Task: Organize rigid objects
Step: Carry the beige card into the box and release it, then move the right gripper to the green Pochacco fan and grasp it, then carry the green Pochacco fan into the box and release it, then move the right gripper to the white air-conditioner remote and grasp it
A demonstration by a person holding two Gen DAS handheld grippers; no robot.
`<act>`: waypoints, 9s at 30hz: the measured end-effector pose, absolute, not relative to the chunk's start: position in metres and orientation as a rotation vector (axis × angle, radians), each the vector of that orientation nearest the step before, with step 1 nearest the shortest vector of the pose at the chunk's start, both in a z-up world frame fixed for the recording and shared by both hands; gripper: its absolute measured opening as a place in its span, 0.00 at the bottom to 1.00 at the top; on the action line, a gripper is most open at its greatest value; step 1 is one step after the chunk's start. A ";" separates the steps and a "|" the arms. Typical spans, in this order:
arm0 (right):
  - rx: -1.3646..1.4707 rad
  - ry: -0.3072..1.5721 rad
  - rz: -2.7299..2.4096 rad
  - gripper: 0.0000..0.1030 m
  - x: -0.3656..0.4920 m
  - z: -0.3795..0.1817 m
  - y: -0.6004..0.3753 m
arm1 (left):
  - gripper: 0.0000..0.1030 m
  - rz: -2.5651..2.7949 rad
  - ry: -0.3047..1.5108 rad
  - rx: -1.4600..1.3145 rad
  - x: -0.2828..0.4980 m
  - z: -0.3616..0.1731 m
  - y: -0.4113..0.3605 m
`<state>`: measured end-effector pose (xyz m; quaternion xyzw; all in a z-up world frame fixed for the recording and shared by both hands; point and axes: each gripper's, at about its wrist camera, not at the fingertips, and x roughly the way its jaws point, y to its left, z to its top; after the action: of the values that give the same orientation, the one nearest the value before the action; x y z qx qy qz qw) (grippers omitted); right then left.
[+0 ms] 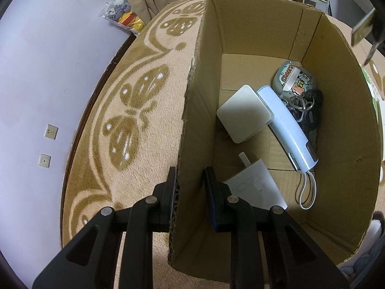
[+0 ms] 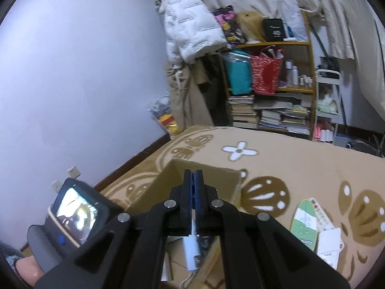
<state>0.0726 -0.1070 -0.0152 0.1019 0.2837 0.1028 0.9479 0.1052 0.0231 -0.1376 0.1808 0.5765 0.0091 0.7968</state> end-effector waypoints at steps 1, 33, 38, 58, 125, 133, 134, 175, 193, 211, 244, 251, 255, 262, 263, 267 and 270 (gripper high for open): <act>0.205 0.585 0.214 0.03 0.073 -0.018 -0.106 | 0.21 0.019 1.238 0.389 0.105 -0.138 0.023; 0.187 0.753 0.167 0.04 0.086 -0.062 -0.104 | 0.21 0.014 1.243 0.371 0.106 -0.137 0.025; 0.172 0.746 0.142 0.06 0.085 -0.058 -0.109 | 0.21 0.013 1.244 0.370 0.107 -0.137 0.025; 0.291 0.780 -0.195 0.85 0.085 -0.069 -0.216 | 0.22 0.007 1.247 0.363 0.107 -0.138 0.028; 0.323 1.160 -0.104 0.71 0.129 -0.173 -0.234 | 0.22 0.008 1.248 0.374 0.107 -0.138 0.027; 0.246 1.173 -0.129 0.70 0.129 -0.173 -0.223 | 0.22 0.008 1.249 0.373 0.107 -0.138 0.027; 0.230 1.172 -0.146 0.64 0.129 -0.173 -0.222 | 0.22 0.008 1.249 0.372 0.107 -0.138 0.027; 0.278 0.821 0.066 0.58 0.101 -0.046 -0.157 | 0.22 0.008 1.248 0.374 0.107 -0.138 0.027; 0.376 0.811 0.245 0.59 0.091 -0.050 -0.121 | 0.22 0.008 1.247 0.378 0.107 -0.138 0.026; 0.344 0.854 0.236 0.60 0.093 -0.063 -0.116 | 0.22 0.007 1.248 0.367 0.107 -0.135 0.027; 0.276 0.922 -0.222 0.92 0.077 -0.083 -0.239 | 0.22 0.011 1.252 0.353 0.108 -0.135 0.031; 0.281 0.982 -0.290 0.92 0.077 -0.103 -0.253 | 0.22 0.013 1.253 0.353 0.107 -0.136 0.031; 0.305 1.017 -0.353 0.92 0.078 -0.117 -0.264 | 0.22 0.015 1.251 0.363 0.106 -0.135 0.030; 0.303 1.144 -0.400 0.79 0.078 -0.138 -0.276 | 0.22 0.014 1.252 0.363 0.106 -0.136 0.030; 0.302 1.158 -0.407 0.77 0.078 -0.141 -0.277 | 0.22 0.014 1.252 0.363 0.106 -0.136 0.030; 0.283 1.210 -0.429 0.67 0.078 -0.149 -0.277 | 0.22 0.013 1.255 0.365 0.107 -0.137 0.030; 0.262 1.232 -0.448 0.58 0.077 -0.154 -0.278 | 0.22 0.014 1.257 0.368 0.107 -0.138 0.030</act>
<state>0.0773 -0.2776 -0.1535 0.1213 0.5711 -0.2076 0.7849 0.1069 0.0296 -0.1380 0.1710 0.5846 0.0064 0.7930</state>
